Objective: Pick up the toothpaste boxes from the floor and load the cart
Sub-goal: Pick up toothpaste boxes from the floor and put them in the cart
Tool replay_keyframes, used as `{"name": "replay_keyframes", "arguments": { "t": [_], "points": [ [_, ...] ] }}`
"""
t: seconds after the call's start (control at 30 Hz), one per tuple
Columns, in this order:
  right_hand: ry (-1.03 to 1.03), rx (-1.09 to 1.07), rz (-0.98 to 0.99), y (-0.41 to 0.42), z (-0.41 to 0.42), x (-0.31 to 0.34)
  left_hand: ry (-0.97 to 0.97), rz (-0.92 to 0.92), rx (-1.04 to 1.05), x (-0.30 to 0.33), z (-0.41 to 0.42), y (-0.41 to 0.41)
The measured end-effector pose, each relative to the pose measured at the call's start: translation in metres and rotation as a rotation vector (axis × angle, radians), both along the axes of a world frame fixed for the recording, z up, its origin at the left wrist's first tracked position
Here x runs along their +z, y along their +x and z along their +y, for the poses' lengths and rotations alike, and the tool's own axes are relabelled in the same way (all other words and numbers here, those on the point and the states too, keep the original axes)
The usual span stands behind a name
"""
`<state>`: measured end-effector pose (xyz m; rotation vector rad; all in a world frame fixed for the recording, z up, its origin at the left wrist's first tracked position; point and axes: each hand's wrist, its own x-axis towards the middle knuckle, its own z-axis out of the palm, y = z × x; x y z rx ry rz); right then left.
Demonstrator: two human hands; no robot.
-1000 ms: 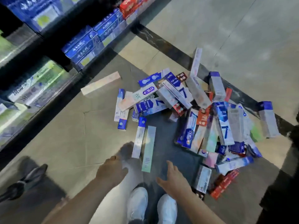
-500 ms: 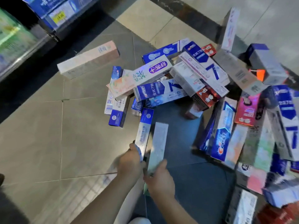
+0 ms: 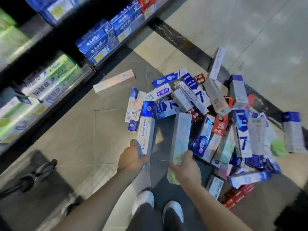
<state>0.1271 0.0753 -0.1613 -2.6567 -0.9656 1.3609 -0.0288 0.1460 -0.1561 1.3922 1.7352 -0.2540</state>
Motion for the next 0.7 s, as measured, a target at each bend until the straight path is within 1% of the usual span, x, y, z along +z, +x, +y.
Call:
{"name": "replay_keyframes", "arguments": {
  "t": [0.2,0.33,0.43,0.5,0.6,0.7],
  "points": [
    [0.08,0.152,-0.058,0.014,-0.002,0.211,0.078,-0.025,0.043,0.217,0.004,-0.016],
    [0.119,0.173,-0.054,0.009,-0.007,0.341,0.139,-0.085,0.166,0.344,-0.015,-0.036],
    [0.165,0.188,-0.027,0.001,-0.011,0.414,0.195,-0.148,0.242,0.407,-0.036,-0.053],
    [0.213,0.219,-0.002,-0.005,-0.013,0.449,0.247,-0.139,0.275,0.44,-0.052,-0.065],
    [0.277,0.322,0.009,-0.018,-0.014,0.492,0.304,-0.137,0.362,0.479,-0.077,-0.084],
    [0.374,0.387,0.076,-0.036,-0.015,0.524,0.386,-0.164,0.474,0.507,-0.103,-0.108]
  ]
}}
